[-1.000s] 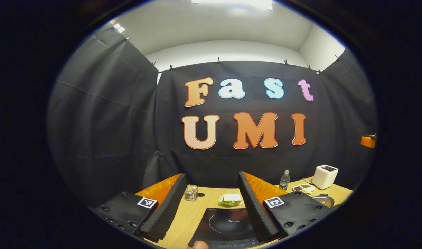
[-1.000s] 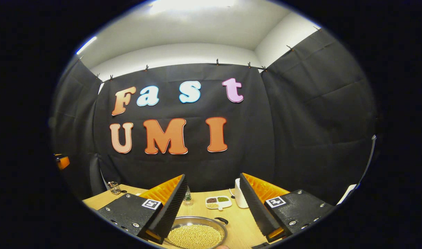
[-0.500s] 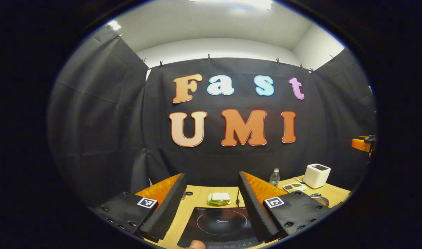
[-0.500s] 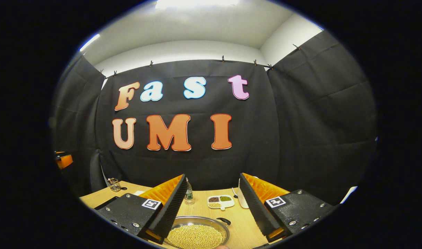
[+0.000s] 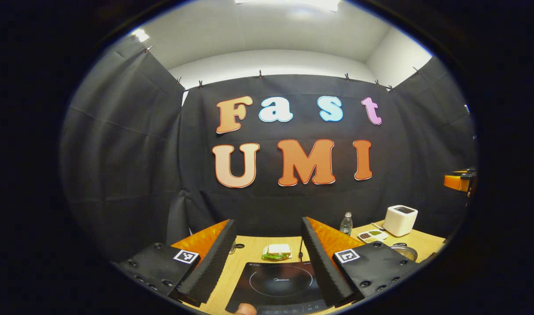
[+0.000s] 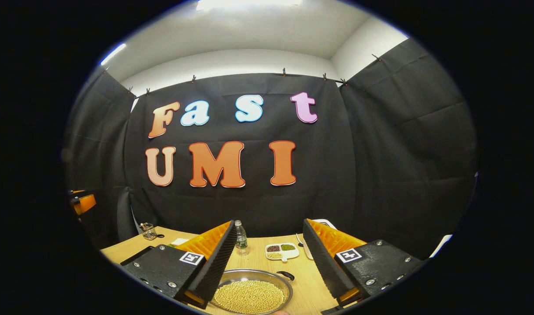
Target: First push the handle of the pot to place it horizontally, then grasp the pot with both hands and set it on the induction cooktop.
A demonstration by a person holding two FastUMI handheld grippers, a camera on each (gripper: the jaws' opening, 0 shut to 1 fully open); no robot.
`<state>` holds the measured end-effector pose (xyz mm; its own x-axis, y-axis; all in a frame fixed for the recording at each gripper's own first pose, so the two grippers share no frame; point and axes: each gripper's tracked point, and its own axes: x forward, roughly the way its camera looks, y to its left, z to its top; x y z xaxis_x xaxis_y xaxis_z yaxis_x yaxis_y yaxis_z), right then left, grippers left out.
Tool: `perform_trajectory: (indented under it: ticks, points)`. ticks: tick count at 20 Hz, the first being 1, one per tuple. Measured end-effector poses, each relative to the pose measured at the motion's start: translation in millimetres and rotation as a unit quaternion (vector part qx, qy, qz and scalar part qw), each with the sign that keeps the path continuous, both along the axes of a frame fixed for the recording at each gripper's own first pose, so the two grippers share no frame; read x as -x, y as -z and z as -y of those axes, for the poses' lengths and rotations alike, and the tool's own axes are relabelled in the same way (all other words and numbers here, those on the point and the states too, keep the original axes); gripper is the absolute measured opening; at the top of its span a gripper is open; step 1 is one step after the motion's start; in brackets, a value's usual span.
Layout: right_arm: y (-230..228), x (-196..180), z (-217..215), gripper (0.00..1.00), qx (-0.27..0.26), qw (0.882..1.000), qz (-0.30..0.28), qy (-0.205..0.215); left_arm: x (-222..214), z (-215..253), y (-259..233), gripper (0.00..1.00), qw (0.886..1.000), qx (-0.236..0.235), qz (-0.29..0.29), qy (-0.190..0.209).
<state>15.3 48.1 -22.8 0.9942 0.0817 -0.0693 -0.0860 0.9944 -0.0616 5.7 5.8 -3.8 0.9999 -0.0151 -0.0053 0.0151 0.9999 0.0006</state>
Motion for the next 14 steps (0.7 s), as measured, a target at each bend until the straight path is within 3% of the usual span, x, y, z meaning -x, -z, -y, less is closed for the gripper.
perform_trajectory:
  ticks: [8,9,11,12,13,14]
  points:
    - [40,7,-23,0.94,0.000,0.998,-0.058,-0.034,7,-16,8,0.97,1.000,0.006,-0.009,-0.017]
    - [46,7,-26,0.99,0.000,0.997,-0.066,-0.037,8,-18,8,0.97,1.000,0.007,-0.010,-0.019]
    - [59,9,-30,0.91,0.001,0.995,-0.085,-0.043,9,-22,10,0.97,1.000,0.009,-0.012,-0.022]
    - [66,11,-32,0.94,0.003,0.995,-0.094,-0.046,9,-23,12,0.97,1.000,0.011,-0.013,-0.023]
    - [74,13,-34,0.83,0.004,0.993,-0.103,-0.050,9,-23,13,0.97,1.000,0.012,-0.014,-0.023]
    - [81,15,-36,0.81,0.006,0.992,-0.112,-0.055,10,-25,14,0.97,0.999,0.012,-0.015,-0.025]
